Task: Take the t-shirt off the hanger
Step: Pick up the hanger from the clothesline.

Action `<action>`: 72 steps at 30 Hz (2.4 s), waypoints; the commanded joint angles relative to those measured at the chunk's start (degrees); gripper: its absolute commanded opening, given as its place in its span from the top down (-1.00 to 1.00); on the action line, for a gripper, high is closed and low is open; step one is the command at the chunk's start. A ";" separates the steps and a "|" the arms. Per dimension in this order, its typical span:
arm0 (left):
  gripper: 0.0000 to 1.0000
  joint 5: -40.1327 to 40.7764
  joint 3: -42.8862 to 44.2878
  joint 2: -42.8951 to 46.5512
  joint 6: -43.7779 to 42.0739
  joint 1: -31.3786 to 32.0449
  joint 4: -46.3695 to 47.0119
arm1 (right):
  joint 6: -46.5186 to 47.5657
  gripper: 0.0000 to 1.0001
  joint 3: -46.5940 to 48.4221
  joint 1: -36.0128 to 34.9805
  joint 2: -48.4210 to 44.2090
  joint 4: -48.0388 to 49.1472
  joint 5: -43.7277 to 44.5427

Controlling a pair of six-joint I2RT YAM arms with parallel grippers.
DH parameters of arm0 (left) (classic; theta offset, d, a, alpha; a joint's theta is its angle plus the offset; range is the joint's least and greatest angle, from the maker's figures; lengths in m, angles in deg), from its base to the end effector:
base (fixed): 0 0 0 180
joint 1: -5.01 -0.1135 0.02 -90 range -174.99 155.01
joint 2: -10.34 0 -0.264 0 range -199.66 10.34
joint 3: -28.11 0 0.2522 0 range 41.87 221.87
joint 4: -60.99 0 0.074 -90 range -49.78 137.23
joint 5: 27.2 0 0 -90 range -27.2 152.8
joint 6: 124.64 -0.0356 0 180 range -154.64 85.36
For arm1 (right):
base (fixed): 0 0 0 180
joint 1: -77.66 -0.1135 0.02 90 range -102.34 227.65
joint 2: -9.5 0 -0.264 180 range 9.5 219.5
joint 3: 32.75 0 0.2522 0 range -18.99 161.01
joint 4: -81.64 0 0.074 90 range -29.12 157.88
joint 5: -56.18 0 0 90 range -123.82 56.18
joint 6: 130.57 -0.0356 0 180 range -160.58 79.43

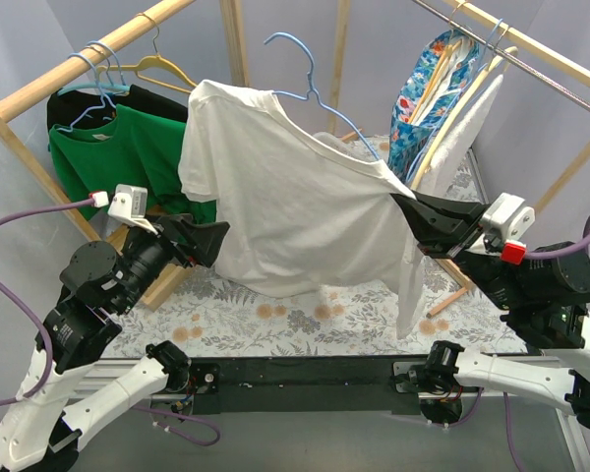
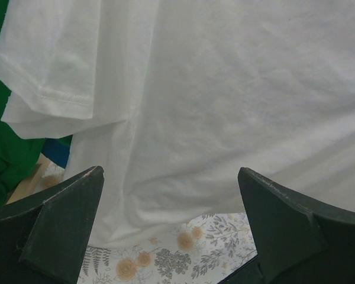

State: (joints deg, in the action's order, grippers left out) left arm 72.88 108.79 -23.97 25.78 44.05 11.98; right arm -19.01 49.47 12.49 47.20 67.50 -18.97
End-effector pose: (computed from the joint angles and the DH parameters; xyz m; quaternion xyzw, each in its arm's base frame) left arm 0.0699 -0.0486 0.4398 -0.1933 0.6967 -0.4838 0.4932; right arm 0.0437 0.0728 0.5066 -0.2570 0.4354 0.2599 0.8227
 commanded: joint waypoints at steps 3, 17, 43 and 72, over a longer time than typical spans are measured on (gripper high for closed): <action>-0.96 -2.35 -0.73 -0.32 -1.71 -0.38 2.28 | -8.10 0.97 -5.16 -0.14 1.59 0.47 -2.19; -0.96 -5.34 -3.72 -2.43 -2.06 -0.38 5.45 | -17.87 0.97 -15.91 -0.14 6.08 4.26 -6.50; -0.86 -19.13 0.07 -5.77 -11.03 -0.38 6.32 | -17.25 0.97 -13.44 -0.14 -2.09 -15.71 -16.17; 0.07 -24.76 -14.44 -4.19 -4.26 -0.38 17.84 | -19.01 0.97 -16.26 -0.14 -0.52 -9.55 -18.19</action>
State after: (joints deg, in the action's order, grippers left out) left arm 50.42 95.11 -28.21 20.58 43.79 28.02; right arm -37.50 32.60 12.51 46.72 51.02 -35.45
